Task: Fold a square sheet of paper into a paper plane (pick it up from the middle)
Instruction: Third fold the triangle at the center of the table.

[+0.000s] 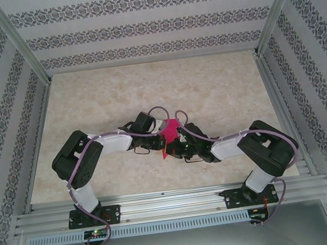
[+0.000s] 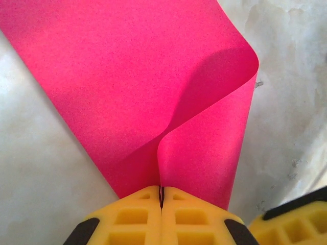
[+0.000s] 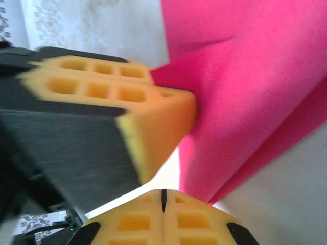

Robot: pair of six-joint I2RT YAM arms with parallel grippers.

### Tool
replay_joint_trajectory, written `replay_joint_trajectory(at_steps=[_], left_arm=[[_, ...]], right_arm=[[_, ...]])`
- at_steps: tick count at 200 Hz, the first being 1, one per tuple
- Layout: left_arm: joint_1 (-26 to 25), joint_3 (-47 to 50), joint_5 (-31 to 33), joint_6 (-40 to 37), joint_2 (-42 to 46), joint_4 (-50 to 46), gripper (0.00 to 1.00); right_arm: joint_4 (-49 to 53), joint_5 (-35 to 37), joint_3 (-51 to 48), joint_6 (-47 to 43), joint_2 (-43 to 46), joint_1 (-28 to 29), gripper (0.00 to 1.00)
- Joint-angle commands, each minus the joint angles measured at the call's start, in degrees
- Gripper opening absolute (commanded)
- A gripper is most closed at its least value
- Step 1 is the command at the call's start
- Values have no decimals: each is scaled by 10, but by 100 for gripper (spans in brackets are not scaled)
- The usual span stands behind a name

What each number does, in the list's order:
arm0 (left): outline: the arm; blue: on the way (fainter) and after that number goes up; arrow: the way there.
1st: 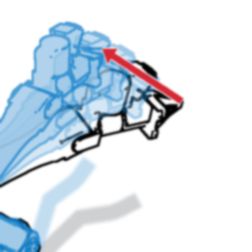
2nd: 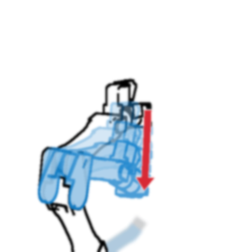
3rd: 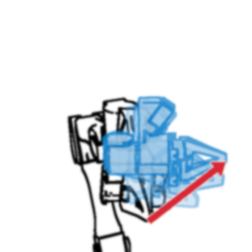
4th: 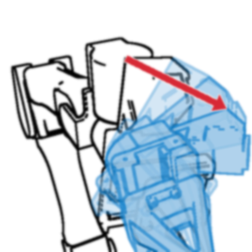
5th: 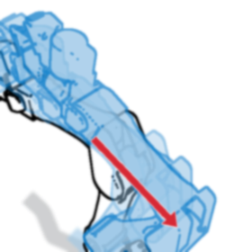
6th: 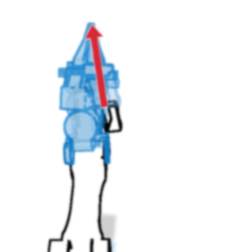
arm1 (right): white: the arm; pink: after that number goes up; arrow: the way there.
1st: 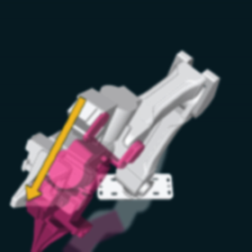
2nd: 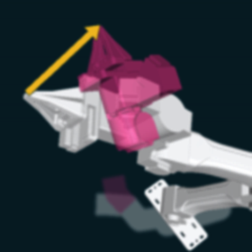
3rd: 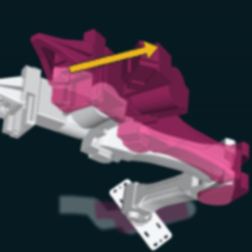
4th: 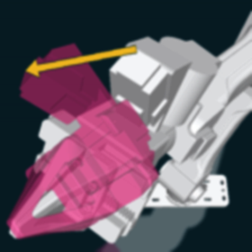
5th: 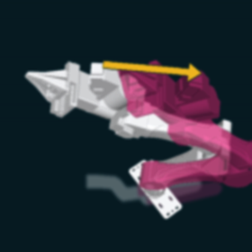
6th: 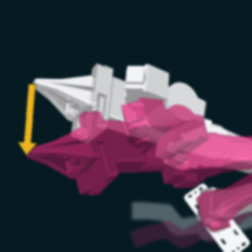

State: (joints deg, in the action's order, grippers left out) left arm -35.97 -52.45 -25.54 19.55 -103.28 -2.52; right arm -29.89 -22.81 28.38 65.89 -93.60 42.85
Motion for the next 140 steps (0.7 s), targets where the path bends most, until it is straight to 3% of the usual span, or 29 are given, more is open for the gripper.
replay_joint_trajectory(at_steps=[1,76,140], left_arm=[[4,3,13,-16,-28,-53,3],[4,-2,18,-19,-35,-59,2],[4,-3,17,-20,-34,-62,1]], right_arm=[[-29,-18,19,0,-25,-3,0],[-35,-18,3,8,-70,-18,0],[-18,-33,-6,-15,18,-60,0]])
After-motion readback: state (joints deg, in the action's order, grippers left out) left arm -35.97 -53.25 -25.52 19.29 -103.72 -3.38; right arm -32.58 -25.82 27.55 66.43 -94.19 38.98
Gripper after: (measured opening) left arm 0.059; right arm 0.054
